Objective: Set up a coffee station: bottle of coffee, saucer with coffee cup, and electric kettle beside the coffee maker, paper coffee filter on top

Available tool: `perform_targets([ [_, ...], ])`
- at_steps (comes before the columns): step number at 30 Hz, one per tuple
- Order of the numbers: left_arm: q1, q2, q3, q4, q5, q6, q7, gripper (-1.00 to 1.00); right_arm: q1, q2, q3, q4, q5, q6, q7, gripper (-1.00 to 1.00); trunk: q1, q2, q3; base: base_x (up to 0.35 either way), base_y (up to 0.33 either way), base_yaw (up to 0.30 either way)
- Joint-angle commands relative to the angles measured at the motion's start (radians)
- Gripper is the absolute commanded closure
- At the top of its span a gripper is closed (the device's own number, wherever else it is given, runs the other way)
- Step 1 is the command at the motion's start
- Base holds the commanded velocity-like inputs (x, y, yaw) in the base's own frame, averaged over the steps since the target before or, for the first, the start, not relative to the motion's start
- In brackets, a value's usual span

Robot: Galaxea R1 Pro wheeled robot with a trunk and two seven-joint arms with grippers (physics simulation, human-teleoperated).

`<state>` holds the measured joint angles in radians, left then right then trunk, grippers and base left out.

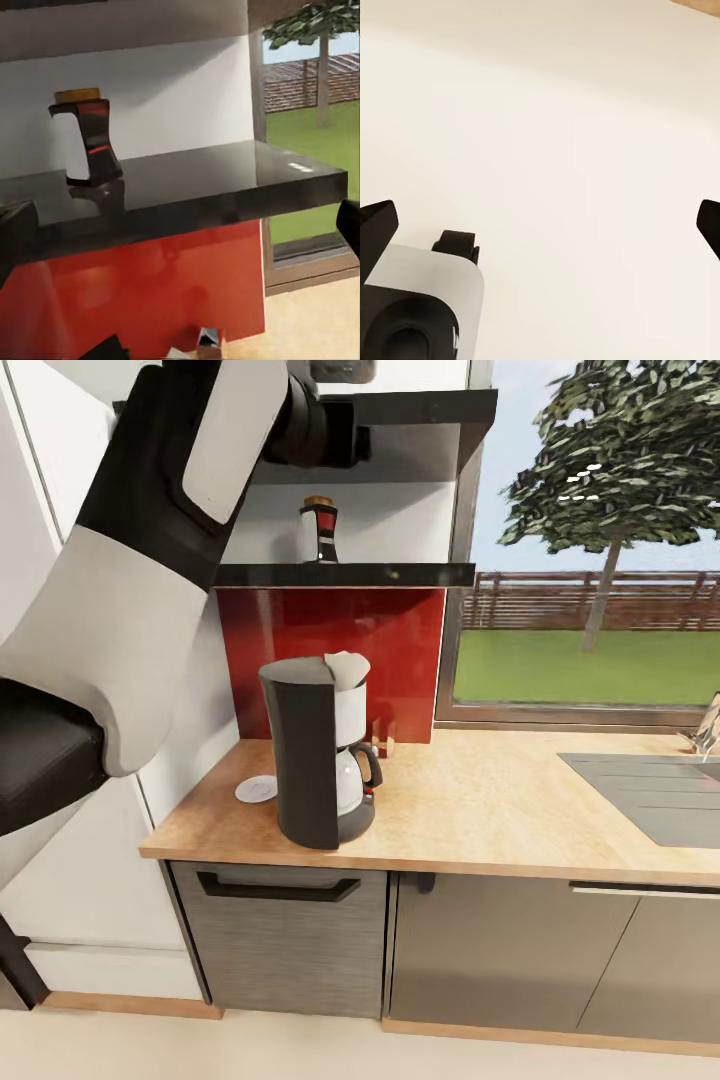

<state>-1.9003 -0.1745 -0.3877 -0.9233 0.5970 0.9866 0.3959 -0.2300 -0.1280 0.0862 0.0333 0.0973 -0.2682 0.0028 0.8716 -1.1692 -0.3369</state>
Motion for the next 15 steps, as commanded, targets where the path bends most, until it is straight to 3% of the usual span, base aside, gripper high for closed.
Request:
perform_targets([
  [1,-0.002,0.0,-0.027,0.0,0.01,0.001,0.065,-1.0,-0.002,0.0,0.007,0.004,0.001,-0.006,0.0,-1.0,0.0,-0.001,-0.001,0.0,0.0,0.0],
  [9,-0.003,0.0,-0.066,-0.007,0.01,-0.002,0.179,-1.0,-0.002,0.0,0.009,0.01,0.003,-0.004,0.002,-1.0,0.0,-0.001,-0.001,0.036,0.0,0.0],
  [15,-0.003,0.002,-0.068,-0.008,0.011,-0.002,0.196,-1.0,-0.002,0.001,0.013,0.013,0.004,-0.003,0.002,-1.0,0.0,-0.001,-0.001,0.178,0.004,0.0],
])
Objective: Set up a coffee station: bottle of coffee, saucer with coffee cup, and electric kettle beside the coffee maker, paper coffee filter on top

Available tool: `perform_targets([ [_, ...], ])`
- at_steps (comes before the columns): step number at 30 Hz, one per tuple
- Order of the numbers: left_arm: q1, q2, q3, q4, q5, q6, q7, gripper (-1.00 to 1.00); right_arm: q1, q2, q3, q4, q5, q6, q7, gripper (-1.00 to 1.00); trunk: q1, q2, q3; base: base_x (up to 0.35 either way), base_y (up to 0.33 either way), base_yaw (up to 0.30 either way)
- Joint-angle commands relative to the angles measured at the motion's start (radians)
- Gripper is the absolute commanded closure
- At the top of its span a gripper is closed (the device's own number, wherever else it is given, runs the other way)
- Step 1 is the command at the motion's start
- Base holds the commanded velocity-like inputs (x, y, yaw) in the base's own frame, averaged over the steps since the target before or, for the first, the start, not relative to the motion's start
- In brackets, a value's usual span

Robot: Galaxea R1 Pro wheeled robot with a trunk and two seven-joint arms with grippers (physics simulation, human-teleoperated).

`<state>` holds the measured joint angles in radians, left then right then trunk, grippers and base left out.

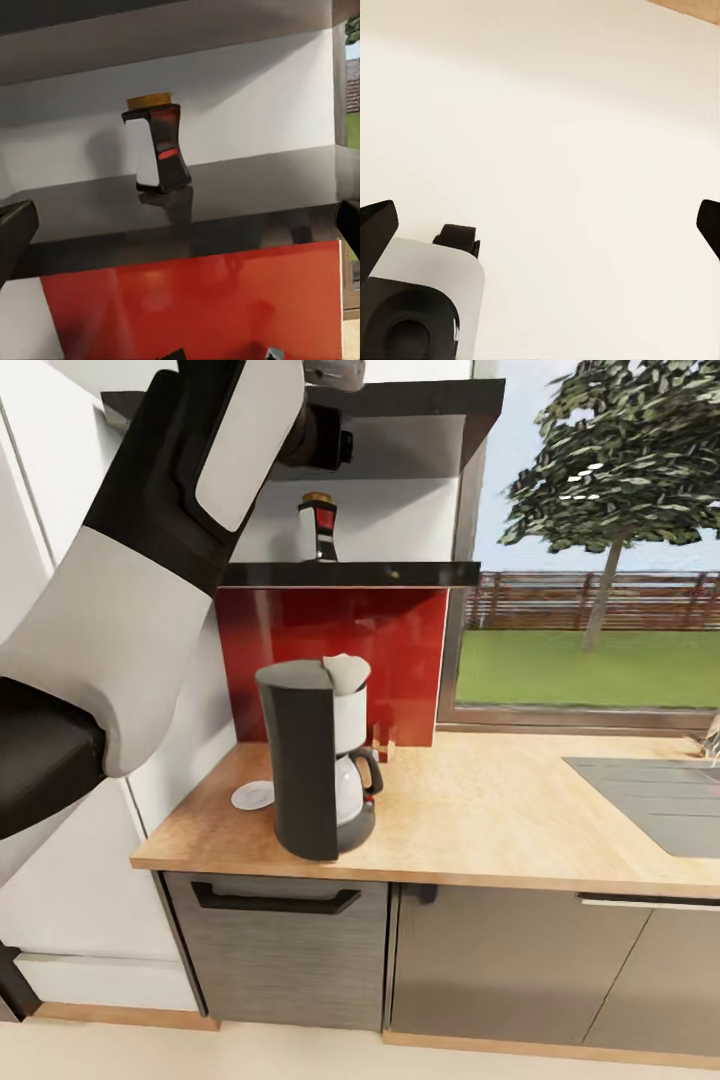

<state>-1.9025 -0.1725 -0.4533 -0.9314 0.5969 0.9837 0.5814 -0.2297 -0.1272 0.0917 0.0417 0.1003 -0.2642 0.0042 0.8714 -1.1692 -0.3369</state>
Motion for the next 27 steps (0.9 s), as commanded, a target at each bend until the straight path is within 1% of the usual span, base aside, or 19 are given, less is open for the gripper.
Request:
perform_targets([
  [1,-0.001,0.002,-0.002,0.002,0.011,0.001,0.012,-1.0,-0.002,0.0,0.019,0.005,0.005,-0.006,0.0,-1.0,0.0,-0.001,-0.001,0.198,0.063,0.0],
  [4,-0.001,0.005,-0.002,0.005,0.011,0.001,0.014,-1.0,-0.002,0.0,0.035,0.007,0.019,-0.004,0.001,-1.0,0.0,-0.001,-0.001,0.233,0.094,0.0],
  [6,-0.001,0.013,-0.002,0.009,0.011,0.001,0.015,-1.0,0.002,0.001,0.047,0.008,0.038,-0.003,0.001,-1.0,0.0,-0.001,-0.001,0.133,0.056,0.0],
  [10,-0.001,0.023,-0.002,0.024,0.011,0.001,0.015,-1.0,0.014,0.001,0.051,0.009,0.046,-0.003,0.002,-1.0,0.0,-0.001,-0.001,0.109,0.024,0.0],
  [14,-0.002,0.03,-0.001,0.039,0.011,0.0,0.015,-1.0,0.037,0.003,0.053,0.009,0.057,-0.003,0.002,-1.0,0.0,-0.001,-0.001,0.24,0.007,0.0],
  [16,-0.001,0.033,0.0,0.044,0.011,0.0,0.015,-1.0,0.065,0.006,0.054,0.009,0.116,-0.004,0.001,-1.0,0.0,-0.001,-0.001,0.141,0.002,0.0],
  [17,-0.001,0.034,0.0,0.045,0.011,0.0,0.015,-1.0,0.075,0.007,0.054,0.009,0.152,-0.005,0.001,-1.0,0.0,-0.001,-0.001,0.07,0.001,0.0],
  [18,-0.001,0.034,0.001,0.045,0.011,0.0,0.015,-1.0,0.086,0.008,0.054,0.01,0.205,-0.005,0.001,-1.0,0.0,-0.001,-0.001,0.118,0.001,0.0],
  [20,-0.002,0.034,0.001,0.047,0.012,0.0,0.015,-1.0,0.092,0.009,0.054,0.01,0.236,-0.005,0.001,-1.0,0.0,-0.001,-0.001,0.19,0.0,0.0],
  [21,-0.001,0.034,0.001,0.05,0.012,0.0,0.015,-1.0,0.094,0.009,0.054,0.01,0.243,-0.006,0.0,-1.0,0.0,-0.001,-0.001,0.242,0.0,0.0],
  [24,-0.001,0.034,0.002,0.063,0.012,0.0,0.015,-1.0,0.098,0.01,0.054,0.01,0.259,-0.006,0.0,-1.0,0.0,-0.001,-0.001,0.241,0.0,0.0],
  [27,-0.001,0.033,0.007,0.07,0.012,0.0,0.015,-1.0,0.1,0.01,0.054,0.01,0.265,-0.006,0.0,-1.0,0.0,-0.001,-0.001,0.125,0.0,0.0],
])
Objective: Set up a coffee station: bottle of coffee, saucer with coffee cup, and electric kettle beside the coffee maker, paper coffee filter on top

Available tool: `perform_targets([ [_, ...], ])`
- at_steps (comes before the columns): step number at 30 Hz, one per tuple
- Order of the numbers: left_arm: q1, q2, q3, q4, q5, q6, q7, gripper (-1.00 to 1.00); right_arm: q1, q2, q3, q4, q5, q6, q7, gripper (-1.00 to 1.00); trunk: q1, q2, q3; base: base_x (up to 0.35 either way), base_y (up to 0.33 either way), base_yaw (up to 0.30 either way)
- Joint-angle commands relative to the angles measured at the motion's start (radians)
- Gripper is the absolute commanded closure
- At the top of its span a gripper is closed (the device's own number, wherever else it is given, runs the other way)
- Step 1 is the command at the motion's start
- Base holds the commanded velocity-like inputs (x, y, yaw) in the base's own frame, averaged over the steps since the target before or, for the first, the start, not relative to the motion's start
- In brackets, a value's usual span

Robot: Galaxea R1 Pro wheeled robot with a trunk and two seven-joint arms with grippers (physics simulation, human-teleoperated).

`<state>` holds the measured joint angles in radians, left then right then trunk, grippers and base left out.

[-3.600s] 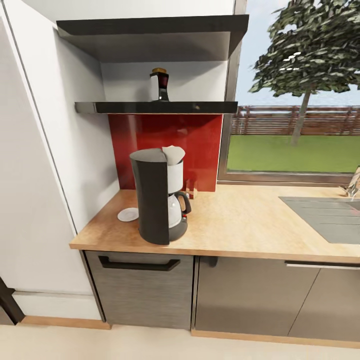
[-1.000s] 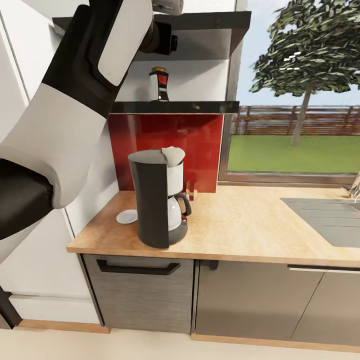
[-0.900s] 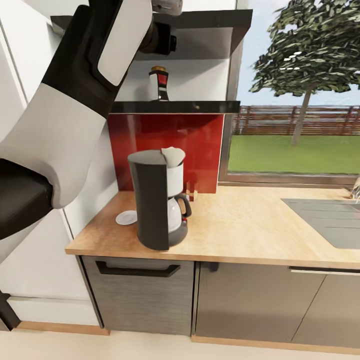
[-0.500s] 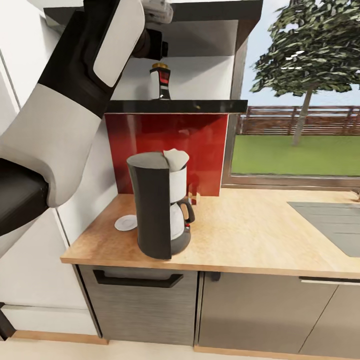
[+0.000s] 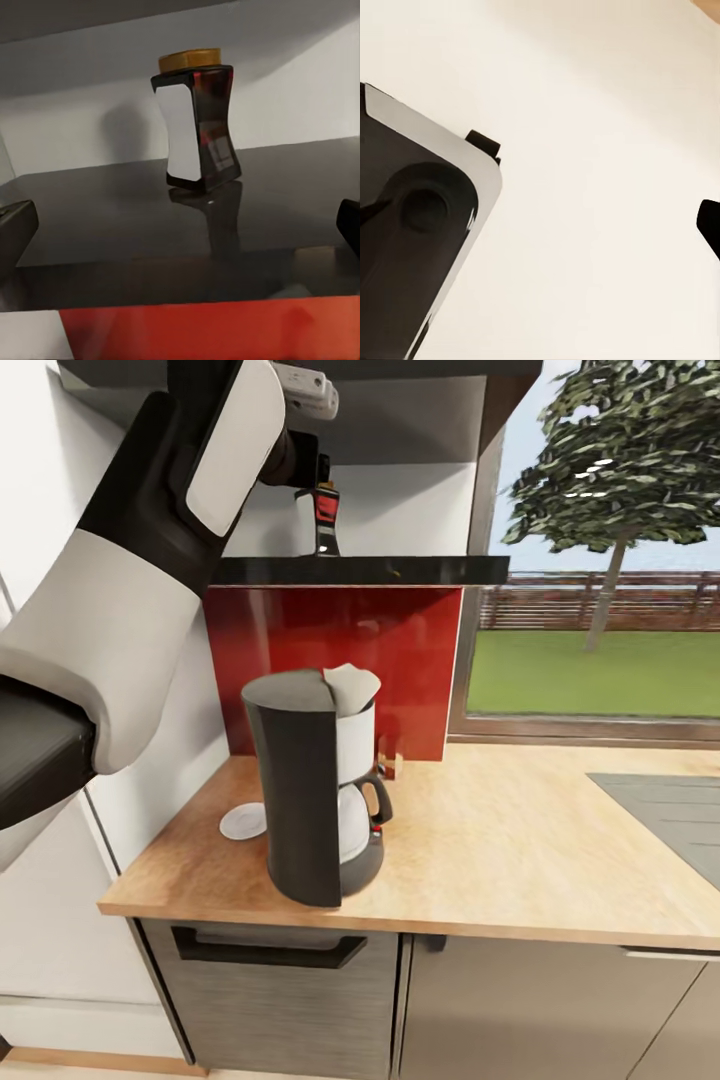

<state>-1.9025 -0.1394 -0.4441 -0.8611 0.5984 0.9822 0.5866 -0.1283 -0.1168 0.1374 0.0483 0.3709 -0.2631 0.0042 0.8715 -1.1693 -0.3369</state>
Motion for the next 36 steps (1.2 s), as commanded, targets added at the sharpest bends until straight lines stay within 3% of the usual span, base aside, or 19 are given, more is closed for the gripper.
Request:
perform_targets([
  [1,-0.001,0.0,0.0,0.0,0.011,0.001,0.01,-1.0,-0.002,0.0,0.008,0.004,-0.004,-0.007,0.0,-1.0,0.0,-0.001,-0.001,0.072,0.0,0.0],
  [10,-0.001,0.0,0.044,0.001,0.011,-0.014,0.009,-1.0,-0.001,0.0,0.008,0.004,-0.001,-0.007,0.0,-1.0,0.0,-0.001,-0.001,0.158,-0.052,0.0],
  [36,-0.001,-0.002,0.051,0.001,0.011,-0.016,0.009,-1.0,-0.001,0.0,0.007,0.004,0.0,-0.007,0.0,-1.0,0.0,-0.001,-0.001,0.121,-0.044,0.0],
])
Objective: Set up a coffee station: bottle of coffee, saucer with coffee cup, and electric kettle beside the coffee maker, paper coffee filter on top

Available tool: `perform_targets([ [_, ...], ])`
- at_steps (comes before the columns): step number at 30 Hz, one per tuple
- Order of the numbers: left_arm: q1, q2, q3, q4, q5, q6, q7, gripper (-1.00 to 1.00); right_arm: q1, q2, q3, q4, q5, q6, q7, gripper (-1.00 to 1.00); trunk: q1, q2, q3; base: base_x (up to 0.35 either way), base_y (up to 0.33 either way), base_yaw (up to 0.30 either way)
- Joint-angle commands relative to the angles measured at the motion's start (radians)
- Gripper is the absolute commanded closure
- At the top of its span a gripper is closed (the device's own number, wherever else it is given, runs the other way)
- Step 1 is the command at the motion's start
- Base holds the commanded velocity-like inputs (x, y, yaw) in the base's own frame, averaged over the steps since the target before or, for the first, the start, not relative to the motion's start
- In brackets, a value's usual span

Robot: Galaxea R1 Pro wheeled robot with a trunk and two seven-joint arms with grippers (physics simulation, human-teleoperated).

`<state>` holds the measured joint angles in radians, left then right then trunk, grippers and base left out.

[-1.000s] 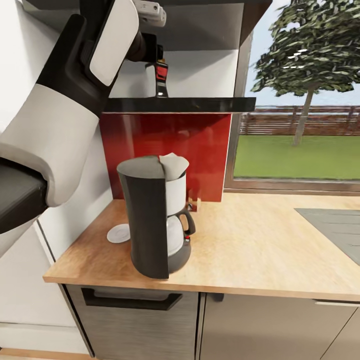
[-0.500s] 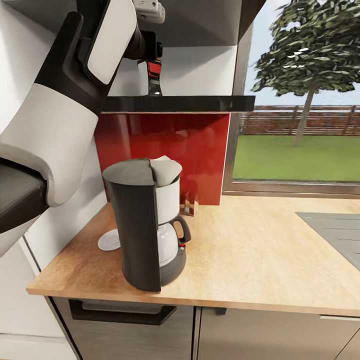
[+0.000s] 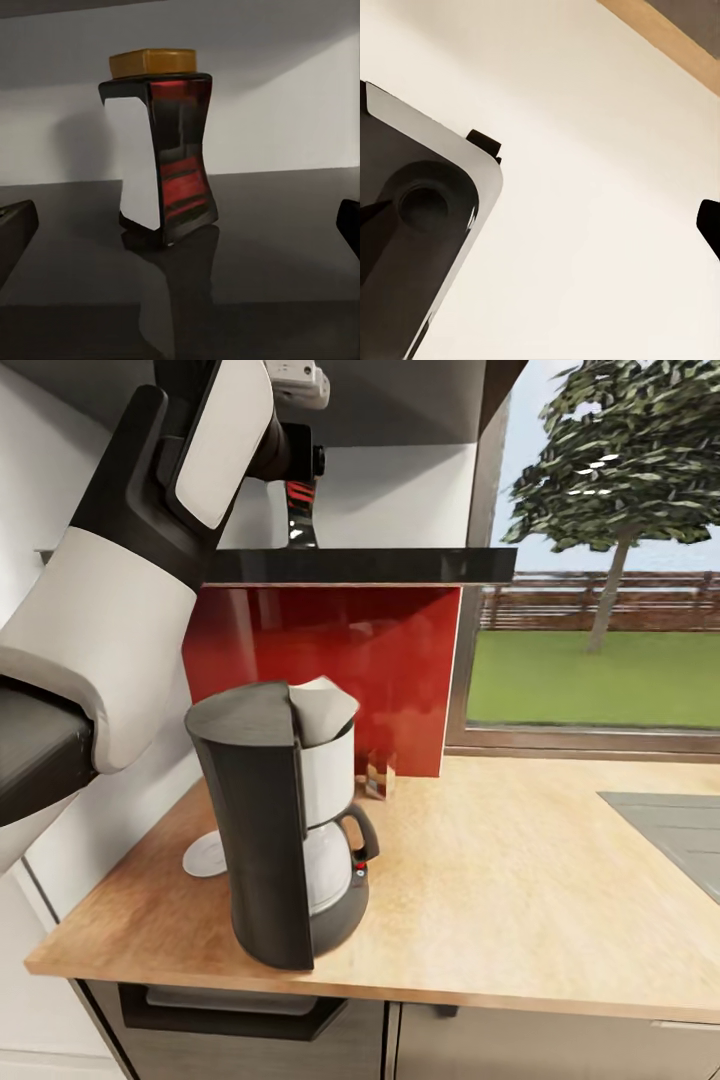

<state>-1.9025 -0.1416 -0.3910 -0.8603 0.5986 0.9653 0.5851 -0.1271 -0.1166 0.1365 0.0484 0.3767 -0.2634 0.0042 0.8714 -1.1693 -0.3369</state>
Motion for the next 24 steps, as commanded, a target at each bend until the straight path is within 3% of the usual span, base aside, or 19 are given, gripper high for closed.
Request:
perform_targets([
  [1,-0.001,0.0,-0.002,0.0,0.01,0.001,0.01,-1.0,-0.002,0.0,0.008,0.004,-0.006,-0.007,0.0,-1.0,0.0,-0.001,-0.001,0.154,-0.004,0.0],
  [18,-0.001,0.0,0.004,-0.003,0.01,0.001,0.01,-1.0,-0.002,0.0,0.008,0.004,-0.006,-0.008,0.0,-1.0,0.0,-0.001,-0.001,0.11,0.007,0.0],
  [20,-0.001,0.001,0.023,0.002,0.011,0.001,0.01,-1.0,-0.002,0.0,0.008,0.004,-0.006,-0.008,0.0,-1.0,0.0,-0.001,-0.001,0.008,0.001,0.0],
  [24,-0.001,0.001,0.097,0.026,0.012,0.0,0.011,-1.0,-0.002,0.0,0.008,0.004,-0.006,-0.008,0.0,-1.0,0.0,-0.001,-0.001,0.003,0.001,0.0],
])
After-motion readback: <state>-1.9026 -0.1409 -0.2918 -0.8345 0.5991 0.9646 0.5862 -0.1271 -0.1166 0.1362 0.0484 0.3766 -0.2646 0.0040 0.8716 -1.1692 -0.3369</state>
